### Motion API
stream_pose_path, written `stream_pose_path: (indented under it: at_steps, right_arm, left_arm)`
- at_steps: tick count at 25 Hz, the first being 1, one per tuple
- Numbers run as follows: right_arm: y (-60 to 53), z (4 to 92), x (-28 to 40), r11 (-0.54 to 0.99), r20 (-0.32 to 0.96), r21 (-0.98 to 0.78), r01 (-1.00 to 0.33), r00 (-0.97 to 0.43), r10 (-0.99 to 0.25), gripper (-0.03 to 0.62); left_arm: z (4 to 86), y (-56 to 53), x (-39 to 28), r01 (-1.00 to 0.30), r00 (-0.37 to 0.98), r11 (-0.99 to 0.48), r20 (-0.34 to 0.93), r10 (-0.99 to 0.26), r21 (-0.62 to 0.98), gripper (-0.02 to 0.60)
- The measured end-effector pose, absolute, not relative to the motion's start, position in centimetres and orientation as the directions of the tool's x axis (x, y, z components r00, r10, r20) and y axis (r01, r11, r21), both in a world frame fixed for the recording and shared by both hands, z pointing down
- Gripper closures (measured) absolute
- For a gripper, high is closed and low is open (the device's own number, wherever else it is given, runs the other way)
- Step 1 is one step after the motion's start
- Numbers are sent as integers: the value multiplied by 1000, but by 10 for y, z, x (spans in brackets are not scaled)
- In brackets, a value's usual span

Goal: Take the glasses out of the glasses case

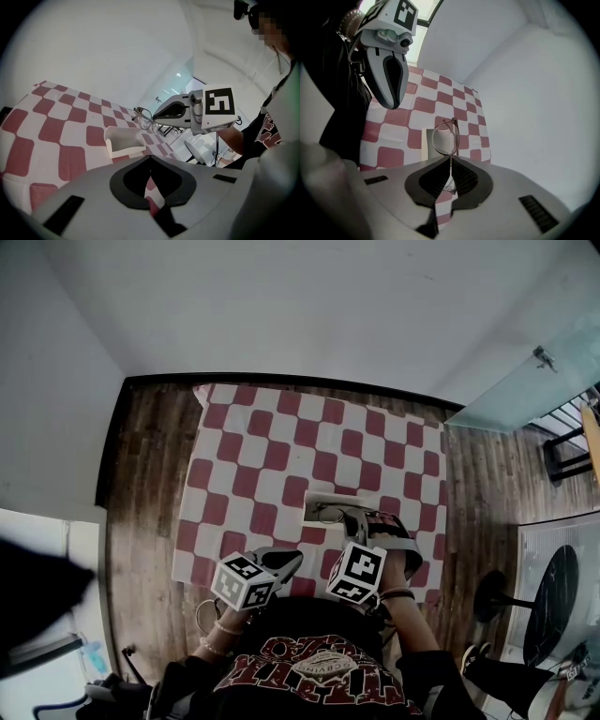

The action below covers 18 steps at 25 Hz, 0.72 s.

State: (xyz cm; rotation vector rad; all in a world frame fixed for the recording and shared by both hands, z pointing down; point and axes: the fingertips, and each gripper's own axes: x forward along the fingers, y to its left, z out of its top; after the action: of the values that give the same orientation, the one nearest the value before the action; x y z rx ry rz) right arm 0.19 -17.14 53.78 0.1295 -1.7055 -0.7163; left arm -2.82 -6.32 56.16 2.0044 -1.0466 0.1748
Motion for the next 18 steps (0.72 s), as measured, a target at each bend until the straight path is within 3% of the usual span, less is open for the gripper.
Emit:
stream_pose_path:
  at_steps: [18]
  right_arm:
    - [-162,514,9,802,842,529,278,-287,-456,572]
  left_arm:
    - [576,-58,-26,-726,647,-280,486,-587,629,578]
